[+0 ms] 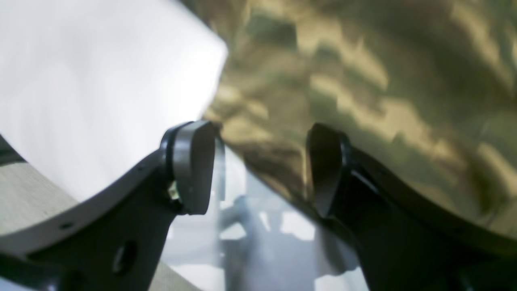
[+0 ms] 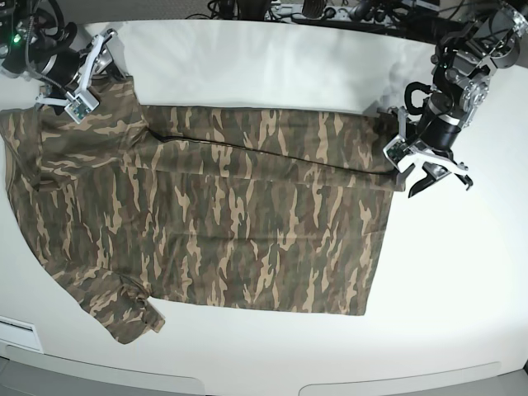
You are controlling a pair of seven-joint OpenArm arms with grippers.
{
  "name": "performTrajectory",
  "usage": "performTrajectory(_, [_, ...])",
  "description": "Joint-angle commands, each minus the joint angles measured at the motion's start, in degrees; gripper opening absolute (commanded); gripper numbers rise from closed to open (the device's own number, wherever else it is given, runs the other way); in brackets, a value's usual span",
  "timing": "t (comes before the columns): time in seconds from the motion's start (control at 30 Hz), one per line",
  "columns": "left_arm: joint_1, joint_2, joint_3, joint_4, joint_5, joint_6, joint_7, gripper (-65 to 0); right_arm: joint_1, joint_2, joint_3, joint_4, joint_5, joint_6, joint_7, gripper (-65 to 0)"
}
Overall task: Fold the T-shirt properly
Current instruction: 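Reposition the right gripper onto the shirt's shoulder edge and grasp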
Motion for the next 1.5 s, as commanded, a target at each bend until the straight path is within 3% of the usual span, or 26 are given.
performTrajectory(0.0, [-0.52,-1.01,-0.52,0.76,0.59,0.87,-1.46,-42.8,0.02,0.48,0.26,0.68,0.59,-0.15,1.62,-26.3])
performTrajectory(0.3, [-0.52,-1.01,-0.52,0.81,0.61,0.90,-2.25,-42.8,-0.24,-4.13,-3.02,-0.55,-1.97,-0.09,4.09,-26.3])
performTrajectory(0.47, [-0.52,-1.01,-0.52,0.81,0.61,0.87,-2.45,-42.8,-0.13,-4.17,-8.07,-3.56,-15.08,-6.27,9.57,-26.3])
performTrajectory(0.57, [-0.52,-1.01,-0.52,0.81,0.61,0.87,-2.45,-42.8,-0.13,-4.17,-9.60,-3.82,-18.62,-9.18,10.54,-26.5])
performTrajectory(0.77, [-0.52,-1.01,-0.52,0.81,0.61,0.90,-2.45,-42.8,-0.15,-4.17,-9.97,-3.76,-19.26,-8.63,7.85,-43.0])
performTrajectory(0.9, [-0.52,-1.01,-0.52,0.81,0.61,0.90,-2.47,-42.8,-0.28,-4.17,-9.97,-3.69,-17.40,-8.52,2.69,-41.7])
performTrajectory(1.03, [-0.52,-1.01,-0.52,0.81,0.61,0.90,-2.91,-42.8,-0.31,-4.17,-9.97,-3.69,-14.29,-8.48,1.73,-24.8])
performTrajectory(1.07, [-0.52,-1.01,-0.52,0.81,0.61,0.87,-2.89,-42.8,-0.28,-4.17,-9.97,-3.69,-14.32,-8.44,1.73,-23.0])
performTrajectory(1.23, [-0.52,-1.03,-0.52,0.81,0.61,0.90,-2.86,-42.8,-0.31,-3.91,-9.97,-3.58,-14.34,-4.79,-0.37,-22.8])
performTrajectory(1.47, [-0.52,-1.03,-0.52,0.81,0.61,0.87,-2.89,-42.8,-2.54,-1.38,-9.97,-0.96,-14.34,-4.57,-1.18,-22.8])
